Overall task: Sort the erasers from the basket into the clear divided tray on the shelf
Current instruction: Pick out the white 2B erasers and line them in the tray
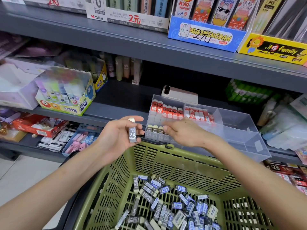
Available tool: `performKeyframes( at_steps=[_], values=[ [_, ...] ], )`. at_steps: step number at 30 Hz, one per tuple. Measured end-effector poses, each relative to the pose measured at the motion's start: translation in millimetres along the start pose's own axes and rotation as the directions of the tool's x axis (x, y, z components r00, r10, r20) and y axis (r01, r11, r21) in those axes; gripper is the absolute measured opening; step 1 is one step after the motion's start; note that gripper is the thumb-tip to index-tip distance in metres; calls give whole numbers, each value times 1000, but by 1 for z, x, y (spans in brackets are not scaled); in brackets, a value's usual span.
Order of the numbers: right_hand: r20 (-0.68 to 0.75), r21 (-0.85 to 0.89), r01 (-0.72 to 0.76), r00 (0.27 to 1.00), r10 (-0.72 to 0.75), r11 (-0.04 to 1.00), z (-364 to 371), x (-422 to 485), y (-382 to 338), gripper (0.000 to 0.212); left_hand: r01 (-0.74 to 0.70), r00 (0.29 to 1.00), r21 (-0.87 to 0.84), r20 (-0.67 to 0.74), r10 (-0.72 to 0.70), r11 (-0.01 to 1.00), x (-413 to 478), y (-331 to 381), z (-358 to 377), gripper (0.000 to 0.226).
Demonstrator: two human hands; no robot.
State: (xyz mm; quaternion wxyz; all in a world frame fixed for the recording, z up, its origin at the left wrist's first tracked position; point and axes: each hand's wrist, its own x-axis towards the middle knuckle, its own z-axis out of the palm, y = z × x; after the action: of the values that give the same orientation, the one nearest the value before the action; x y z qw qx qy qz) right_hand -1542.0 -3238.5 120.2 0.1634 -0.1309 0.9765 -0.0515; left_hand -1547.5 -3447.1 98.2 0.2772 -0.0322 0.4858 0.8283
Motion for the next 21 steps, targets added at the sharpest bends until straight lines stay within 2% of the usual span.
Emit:
performKeyframes(
  at_steps=[3,5,8,10,12,13,16,18,21],
  values=[
    [8,4,-9,1000,9,1000,-2,-1,2,39,4,1000,-30,-8,-4,1000,0,1,1,42],
    [-36,25,-27,999,28,999,-4,-3,0,36,14,1000,-56,-14,-15,998,-1,1,3,42],
    [-290,114,10,957,24,993,-6,-5,-8,35,16,1000,-78,-25,-18,997,-1,1,7,49],
    [-396,304,116,918,14,946,-9,-5,-20,29,-1,1000,-44,-11,1,999,-3,1,8,68],
    [-383,465,183,924,11,866,-13,-5,-33,28,-21,1000,51,15,20,998,-4,0,9,91],
    [-367,482,188,930,2,856,-15,-4,-39,29,-30,999,90,27,27,995,-4,-1,10,101],
    [-335,478,196,942,-29,856,-15,-2,-53,21,-62,997,108,56,56,992,-3,-4,13,103],
    [-324,615,216,946,-7,759,-15,0,-54,13,-83,995,120,71,75,989,-4,-3,13,93],
    [-280,883,176,942,185,436,-23,5,-40,9,-149,989,303,51,140,941,-6,0,8,68]
  ],
)
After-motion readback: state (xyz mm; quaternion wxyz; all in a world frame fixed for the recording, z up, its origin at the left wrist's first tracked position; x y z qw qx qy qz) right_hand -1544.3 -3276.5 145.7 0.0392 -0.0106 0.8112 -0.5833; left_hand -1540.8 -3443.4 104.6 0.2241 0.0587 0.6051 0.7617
